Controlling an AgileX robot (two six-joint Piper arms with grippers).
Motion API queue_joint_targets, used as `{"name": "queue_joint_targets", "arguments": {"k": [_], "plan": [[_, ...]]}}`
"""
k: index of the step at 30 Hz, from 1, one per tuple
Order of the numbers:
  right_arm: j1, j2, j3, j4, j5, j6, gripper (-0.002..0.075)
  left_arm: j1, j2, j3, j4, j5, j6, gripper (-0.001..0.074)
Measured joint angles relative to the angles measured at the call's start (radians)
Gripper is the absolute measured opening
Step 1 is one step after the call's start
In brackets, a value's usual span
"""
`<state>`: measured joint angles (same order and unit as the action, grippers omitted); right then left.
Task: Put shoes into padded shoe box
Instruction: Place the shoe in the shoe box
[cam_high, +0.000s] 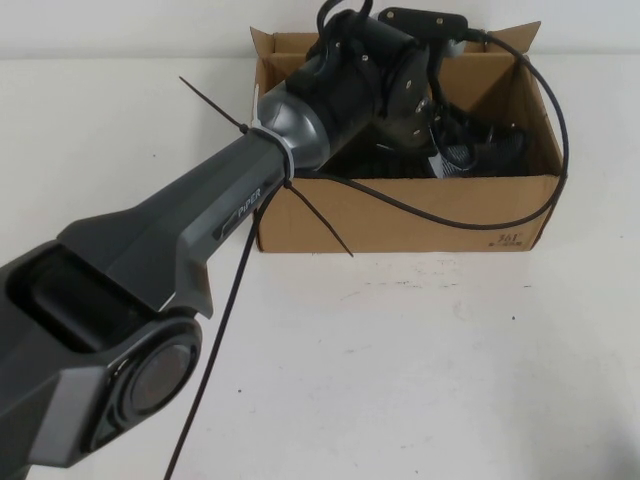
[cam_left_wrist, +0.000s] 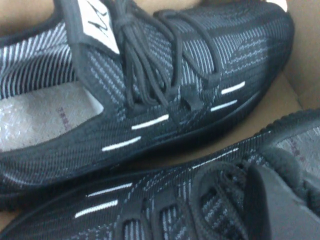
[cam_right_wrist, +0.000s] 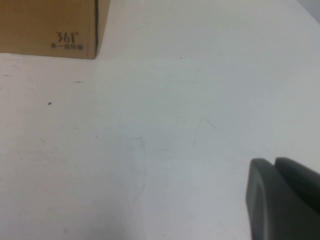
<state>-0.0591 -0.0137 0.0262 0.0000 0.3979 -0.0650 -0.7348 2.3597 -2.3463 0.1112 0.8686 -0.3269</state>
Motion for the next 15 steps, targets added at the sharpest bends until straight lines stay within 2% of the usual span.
{"name": "queue_joint_targets", "arguments": {"k": [5, 8, 11, 15], "plan": [[0.0, 0.0, 0.0, 0.0, 0.0, 0.0, -0.0008, 0.0, 0.002, 0.0, -0.005, -0.007, 0.008, 0.0004], [0.0, 0.0, 0.0, 0.0, 0.0, 0.0, -0.0008, 0.0, 0.002, -0.002, -0.018, -0.007, 0.052, 0.003], [0.0, 0.0, 0.0, 0.0, 0.0, 0.0, -0.0008, 0.0, -0.002, -0.002, -0.047, -0.009, 0.078, 0.0111], [0.0, 0.0, 0.0, 0.0, 0.0, 0.0, -0.0008, 0.0, -0.024, -0.003, -0.07, -0.009, 0.087, 0.0318]]}}
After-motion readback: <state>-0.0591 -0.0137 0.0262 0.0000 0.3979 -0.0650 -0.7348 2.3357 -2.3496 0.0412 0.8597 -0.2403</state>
